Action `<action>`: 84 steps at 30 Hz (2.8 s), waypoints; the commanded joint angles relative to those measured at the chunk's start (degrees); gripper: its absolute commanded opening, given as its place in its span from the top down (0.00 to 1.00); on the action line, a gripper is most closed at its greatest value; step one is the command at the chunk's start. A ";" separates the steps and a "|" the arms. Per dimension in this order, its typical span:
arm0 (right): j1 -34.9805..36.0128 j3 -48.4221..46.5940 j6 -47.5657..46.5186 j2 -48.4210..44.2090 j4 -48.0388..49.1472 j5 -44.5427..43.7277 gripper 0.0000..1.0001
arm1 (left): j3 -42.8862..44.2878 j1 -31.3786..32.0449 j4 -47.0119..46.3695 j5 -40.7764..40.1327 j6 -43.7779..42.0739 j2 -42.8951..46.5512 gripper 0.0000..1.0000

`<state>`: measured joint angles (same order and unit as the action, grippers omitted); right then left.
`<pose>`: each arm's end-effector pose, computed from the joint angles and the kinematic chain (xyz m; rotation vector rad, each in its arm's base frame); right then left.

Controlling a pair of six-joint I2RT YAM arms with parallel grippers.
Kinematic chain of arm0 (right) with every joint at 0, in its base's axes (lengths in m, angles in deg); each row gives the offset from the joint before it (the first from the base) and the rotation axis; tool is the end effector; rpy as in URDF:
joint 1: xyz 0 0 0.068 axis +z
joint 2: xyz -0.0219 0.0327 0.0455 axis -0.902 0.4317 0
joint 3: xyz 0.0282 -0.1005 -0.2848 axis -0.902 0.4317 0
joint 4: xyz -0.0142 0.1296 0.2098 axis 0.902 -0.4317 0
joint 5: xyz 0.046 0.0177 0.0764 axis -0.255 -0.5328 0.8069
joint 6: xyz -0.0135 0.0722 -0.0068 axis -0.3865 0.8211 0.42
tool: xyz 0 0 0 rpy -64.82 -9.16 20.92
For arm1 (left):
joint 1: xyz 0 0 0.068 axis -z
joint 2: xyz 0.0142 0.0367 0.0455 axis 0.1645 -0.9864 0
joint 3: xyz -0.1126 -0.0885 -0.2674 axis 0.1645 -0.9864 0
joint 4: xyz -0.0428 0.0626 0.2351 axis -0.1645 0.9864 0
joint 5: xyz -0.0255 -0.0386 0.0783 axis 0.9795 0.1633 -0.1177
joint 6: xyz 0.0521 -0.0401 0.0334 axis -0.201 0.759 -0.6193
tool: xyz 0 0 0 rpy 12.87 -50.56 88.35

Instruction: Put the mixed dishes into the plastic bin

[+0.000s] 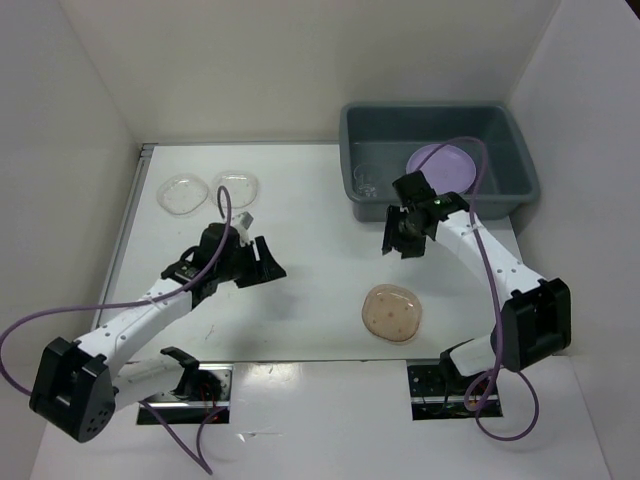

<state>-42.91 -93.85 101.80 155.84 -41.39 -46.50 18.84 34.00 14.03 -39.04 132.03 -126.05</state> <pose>0.2472 0.0953 0.2812 0.1874 2.7549 0.1977 0.1924 -0.1023 0.2507 -0.2723 2.3523 -0.8598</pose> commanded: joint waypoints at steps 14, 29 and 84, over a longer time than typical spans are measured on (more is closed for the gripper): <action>-0.60 -18.55 1.92 -5.14 2.70 -4.50 0.44 | -0.96 12.02 -26.25 6.69 10.09 -16.90 0.17; -1.13 -17.94 0.78 -8.13 1.03 -7.05 0.41 | 13.36 23.81 -30.22 1.86 15.71 -38.35 0.63; -2.89 -15.75 -0.28 -9.80 -1.08 -8.63 0.40 | 28.05 28.29 -29.69 11.00 14.39 -55.68 0.85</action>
<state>-45.47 -108.78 101.73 147.38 -41.61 -54.12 44.74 61.80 -14.78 -29.05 148.05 -180.38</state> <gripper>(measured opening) 0.601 0.173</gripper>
